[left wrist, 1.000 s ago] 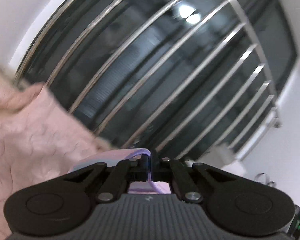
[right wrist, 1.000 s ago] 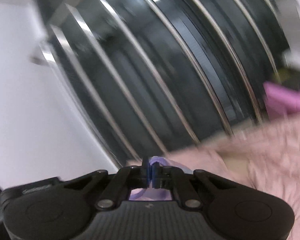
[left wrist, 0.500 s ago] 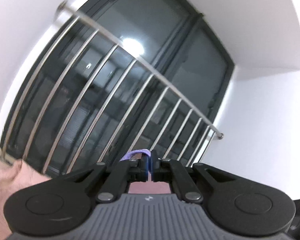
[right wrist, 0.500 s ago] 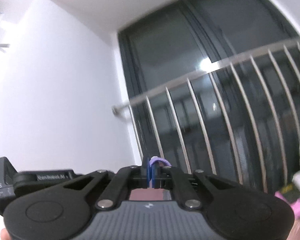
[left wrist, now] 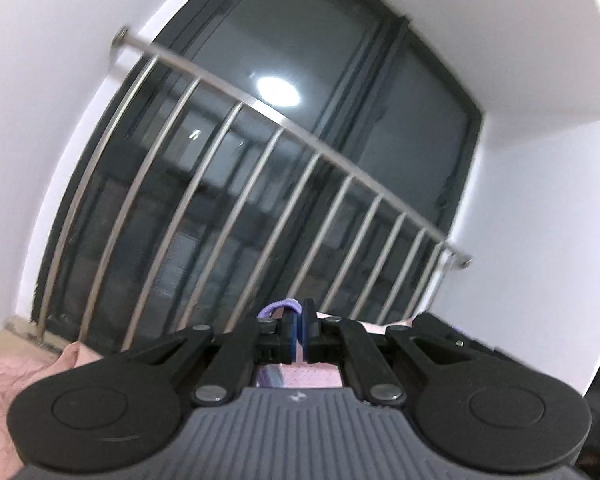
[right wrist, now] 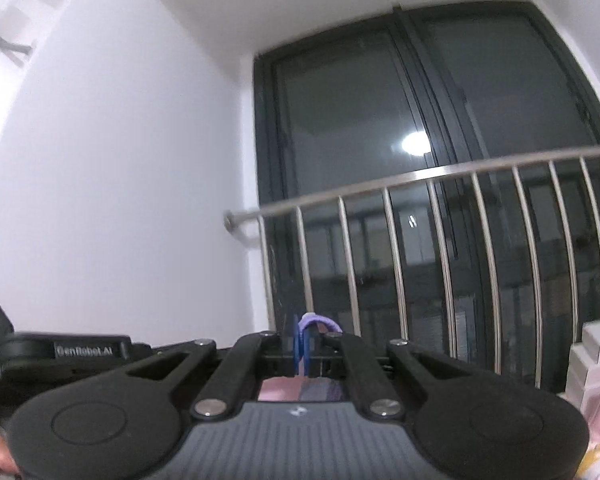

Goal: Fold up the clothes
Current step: 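Lift the garment high with both grippers, letting it unfold, then lower the garment onto the table beside the jacket and open both grippers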

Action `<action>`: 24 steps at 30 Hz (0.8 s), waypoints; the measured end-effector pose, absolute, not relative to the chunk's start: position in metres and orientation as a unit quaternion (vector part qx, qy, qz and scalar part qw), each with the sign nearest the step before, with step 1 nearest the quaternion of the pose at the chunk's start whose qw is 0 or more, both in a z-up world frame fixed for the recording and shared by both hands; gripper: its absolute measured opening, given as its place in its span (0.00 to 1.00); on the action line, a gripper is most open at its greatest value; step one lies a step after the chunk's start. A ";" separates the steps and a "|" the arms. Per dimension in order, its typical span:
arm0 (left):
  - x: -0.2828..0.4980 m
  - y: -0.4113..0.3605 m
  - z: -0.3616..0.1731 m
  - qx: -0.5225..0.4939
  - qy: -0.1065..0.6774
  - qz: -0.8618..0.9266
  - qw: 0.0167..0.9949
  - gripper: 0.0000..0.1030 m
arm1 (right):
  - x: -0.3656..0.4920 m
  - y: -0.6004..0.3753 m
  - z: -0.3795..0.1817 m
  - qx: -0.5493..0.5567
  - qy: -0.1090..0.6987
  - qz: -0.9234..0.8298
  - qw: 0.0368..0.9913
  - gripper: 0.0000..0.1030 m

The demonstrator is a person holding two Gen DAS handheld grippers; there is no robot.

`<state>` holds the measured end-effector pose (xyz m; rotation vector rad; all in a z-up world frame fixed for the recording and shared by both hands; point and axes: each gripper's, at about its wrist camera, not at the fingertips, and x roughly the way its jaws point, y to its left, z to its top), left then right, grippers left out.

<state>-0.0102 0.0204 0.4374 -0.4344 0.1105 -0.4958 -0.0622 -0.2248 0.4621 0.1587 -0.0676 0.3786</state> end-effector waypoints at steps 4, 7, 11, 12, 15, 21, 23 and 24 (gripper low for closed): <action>0.074 0.023 0.395 -0.210 0.106 -0.206 0.950 0.02 | 0.028 -0.207 0.429 0.075 0.030 0.166 0.983 0.02; 0.142 0.026 0.363 -0.193 0.136 -0.174 0.956 0.02 | 0.108 -0.192 0.395 0.070 0.086 0.152 0.982 0.02; 0.226 0.021 0.292 -0.112 0.206 -0.123 0.964 0.16 | 0.221 -0.180 0.315 0.100 0.196 0.138 0.966 0.12; 0.240 0.020 0.270 -0.087 0.223 -0.103 0.965 0.27 | 0.242 -0.180 0.290 0.107 0.232 0.138 0.957 0.25; 0.252 0.030 0.200 -0.068 0.266 -0.086 0.958 0.39 | 0.279 -0.184 0.216 0.118 0.312 0.123 0.935 0.40; 0.195 0.061 0.101 -0.087 0.330 -0.089 0.936 0.51 | 0.236 -0.209 0.102 0.111 0.389 0.075 0.911 0.43; 0.172 0.066 0.076 -0.099 0.343 -0.097 0.929 0.56 | 0.189 -0.217 0.082 0.128 0.391 0.088 0.907 0.44; 0.163 0.066 0.066 -0.105 0.351 -0.101 0.925 0.58 | 0.163 -0.221 0.073 0.139 0.390 0.097 0.905 0.43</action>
